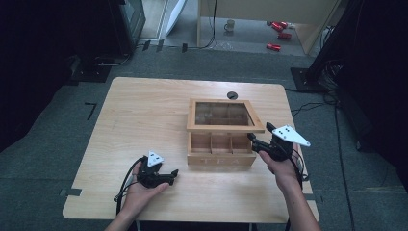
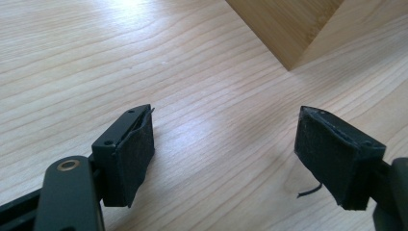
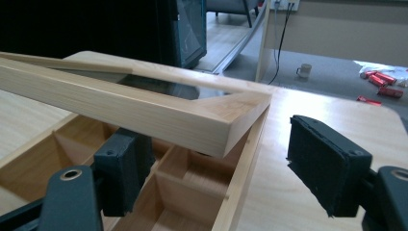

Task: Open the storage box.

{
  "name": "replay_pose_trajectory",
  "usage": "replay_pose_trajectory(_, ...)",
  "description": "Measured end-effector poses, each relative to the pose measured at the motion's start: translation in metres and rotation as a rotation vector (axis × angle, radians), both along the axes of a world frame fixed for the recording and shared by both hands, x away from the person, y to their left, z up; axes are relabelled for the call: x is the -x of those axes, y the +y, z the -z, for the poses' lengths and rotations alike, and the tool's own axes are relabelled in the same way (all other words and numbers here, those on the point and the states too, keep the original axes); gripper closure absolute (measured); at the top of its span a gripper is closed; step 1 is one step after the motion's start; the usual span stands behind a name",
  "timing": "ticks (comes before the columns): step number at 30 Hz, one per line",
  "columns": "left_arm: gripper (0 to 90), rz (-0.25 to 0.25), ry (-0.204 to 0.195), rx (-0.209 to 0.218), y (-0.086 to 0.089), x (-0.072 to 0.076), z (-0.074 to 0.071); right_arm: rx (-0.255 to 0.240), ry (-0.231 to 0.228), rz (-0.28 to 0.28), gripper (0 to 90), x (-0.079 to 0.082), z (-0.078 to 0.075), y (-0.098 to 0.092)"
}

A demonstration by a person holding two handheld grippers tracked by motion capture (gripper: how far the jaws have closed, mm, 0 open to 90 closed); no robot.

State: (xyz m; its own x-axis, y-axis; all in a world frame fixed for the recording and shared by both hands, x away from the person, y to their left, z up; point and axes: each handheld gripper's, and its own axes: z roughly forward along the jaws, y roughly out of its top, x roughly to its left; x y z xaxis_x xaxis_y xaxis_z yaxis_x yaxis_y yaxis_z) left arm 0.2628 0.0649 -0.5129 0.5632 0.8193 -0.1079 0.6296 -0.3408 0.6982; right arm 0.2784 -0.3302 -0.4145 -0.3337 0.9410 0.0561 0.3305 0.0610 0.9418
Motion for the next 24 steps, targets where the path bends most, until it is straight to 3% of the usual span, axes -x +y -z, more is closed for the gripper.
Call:
replay_pose_trajectory(5,22.2,-0.002,-0.04,-0.016,0.0,0.003,0.003,0.042,-0.016,0.015,24.3,-0.013,-0.013,0.002)
replay_pose_trajectory(7,21.8,0.001,-0.065,-0.037,-0.002,0.006,0.005,0.036,-0.022,0.013,24.4,-0.019,-0.017,0.001)
replay_pose_trajectory(10,20.0,0.008,-0.069,-0.055,-0.003,0.007,0.005,0.021,-0.025,0.028,25.2,-0.029,-0.02,-0.002)
replay_pose_trajectory(17,19.8,-0.001,-0.036,0.04,0.005,0.004,0.005,0.042,-0.071,-0.026,33.5,-0.045,-0.028,-0.005)
replay_pose_trajectory(24,19.9,0.006,-0.032,0.054,0.005,0.004,0.005,0.041,-0.112,-0.089,47.7,-0.058,-0.036,-0.009)
